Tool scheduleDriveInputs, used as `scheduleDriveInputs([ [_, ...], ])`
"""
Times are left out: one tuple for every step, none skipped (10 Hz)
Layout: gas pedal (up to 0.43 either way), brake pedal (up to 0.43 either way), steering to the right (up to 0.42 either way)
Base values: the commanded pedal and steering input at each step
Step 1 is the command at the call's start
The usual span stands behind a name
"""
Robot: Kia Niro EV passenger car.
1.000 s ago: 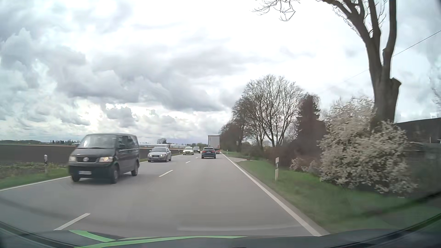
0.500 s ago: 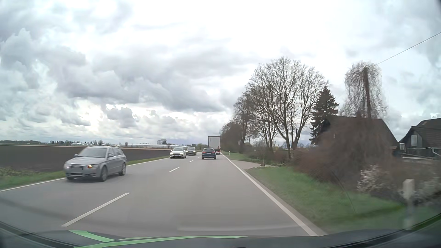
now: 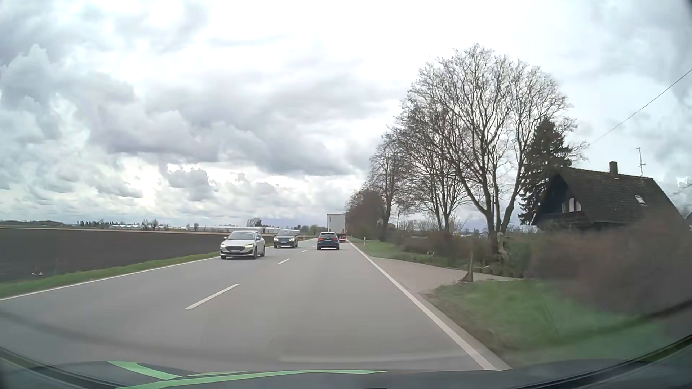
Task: Follow the waypoints while adhering to traffic rules and regulations
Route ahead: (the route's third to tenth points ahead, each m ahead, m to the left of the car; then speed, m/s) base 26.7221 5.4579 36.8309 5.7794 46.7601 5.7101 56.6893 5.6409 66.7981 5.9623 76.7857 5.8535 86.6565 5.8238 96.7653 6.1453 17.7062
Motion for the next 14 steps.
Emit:
scheduleDriveInputs([
  [0.209, 0.0, 0.001],
  [0.209, 0.0, 0.001],
  [0.209, 0.0, 0.001],
  [0.22, 0.0, 0.001],
  [0.22, 0.0, 0.001],
  [0.228, 0.0, 0.001],
  [0.228, 0.0, 0.001],
  [0.228, 0.0, 0.001],
  [0.228, 0.0, 0.001],
  [0.228, 0.0, 0.001],
  [0.228, 0.0, 0.001],
  [0.24, 0.0, 0.001],
  [0.248, 0.0, 0.001],
  [0.248, 0.0, 0.001],
])
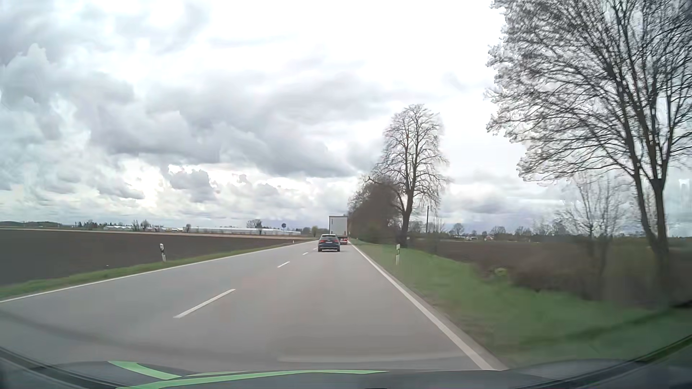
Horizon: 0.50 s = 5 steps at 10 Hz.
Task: Follow the waypoints while adhering to traffic rules and regulations
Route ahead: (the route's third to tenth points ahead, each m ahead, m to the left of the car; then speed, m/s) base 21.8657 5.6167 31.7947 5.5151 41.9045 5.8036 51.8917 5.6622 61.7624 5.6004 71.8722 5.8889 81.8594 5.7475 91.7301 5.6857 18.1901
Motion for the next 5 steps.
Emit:
scheduleDriveInputs([
  [0.248, 0.0, 0.001],
  [0.248, 0.0, 0.001],
  [0.248, 0.0, 0.001],
  [0.248, 0.0, 0.001],
  [0.248, 0.0, 0.001],
])
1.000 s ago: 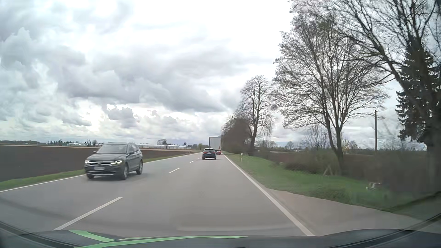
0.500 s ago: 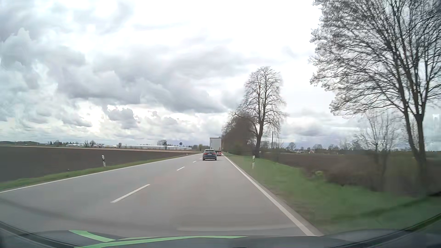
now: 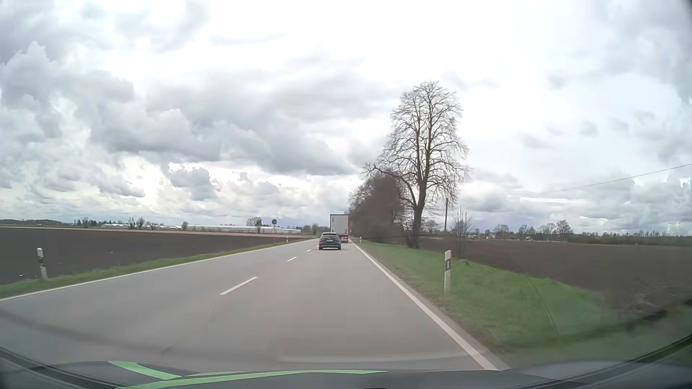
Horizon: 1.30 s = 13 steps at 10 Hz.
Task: Follow the waypoints while adhering to traffic rules and regulations
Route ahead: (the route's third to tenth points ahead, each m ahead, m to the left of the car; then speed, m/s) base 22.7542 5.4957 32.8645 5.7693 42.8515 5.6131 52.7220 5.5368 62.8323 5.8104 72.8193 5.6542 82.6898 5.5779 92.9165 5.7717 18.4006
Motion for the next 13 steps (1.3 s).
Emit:
scheduleDriveInputs([
  [0.248, 0.0, 0.001],
  [0.248, 0.0, 0.001],
  [0.248, 0.0, 0.001],
  [0.248, 0.0, 0.001],
  [0.248, 0.0, 0.001],
  [0.248, 0.0, 0.001],
  [0.248, 0.0, 0.001],
  [0.248, 0.0, 0.002],
  [0.248, 0.0, 0.003],
  [0.248, 0.0, 0.004],
  [0.248, 0.0, 0.004],
  [0.248, 0.0, 0.004],
  [0.248, 0.0, 0.004],
])
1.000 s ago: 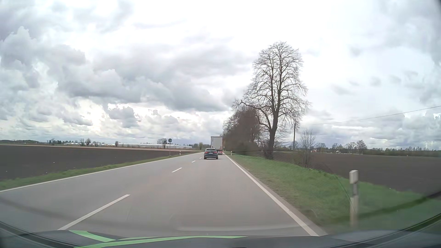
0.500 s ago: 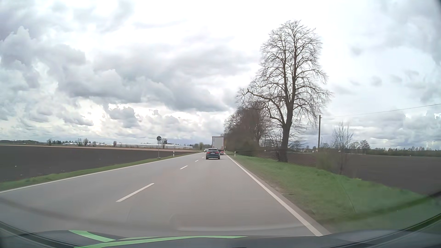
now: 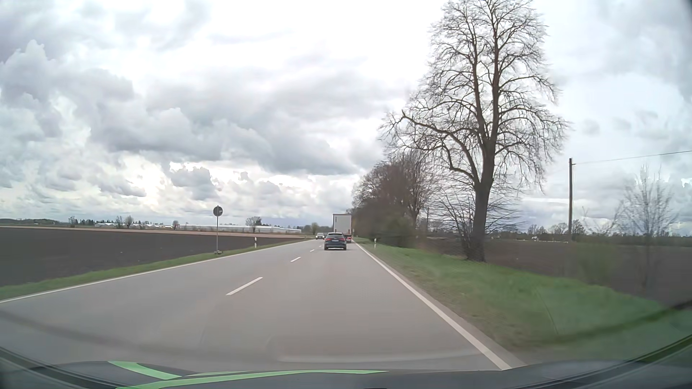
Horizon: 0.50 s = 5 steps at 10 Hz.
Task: Follow the waypoints while adhering to traffic rules and regulations
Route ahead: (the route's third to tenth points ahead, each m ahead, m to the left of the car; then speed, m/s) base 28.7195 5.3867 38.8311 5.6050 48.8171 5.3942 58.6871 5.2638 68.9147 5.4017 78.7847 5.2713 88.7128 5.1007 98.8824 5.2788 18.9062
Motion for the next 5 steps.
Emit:
scheduleDriveInputs([
  [0.248, 0.0, 0.004],
  [0.248, 0.0, 0.003],
  [0.248, 0.0, 0.004],
  [0.248, 0.0, 0.004],
  [0.24, 0.0, 0.004],
])
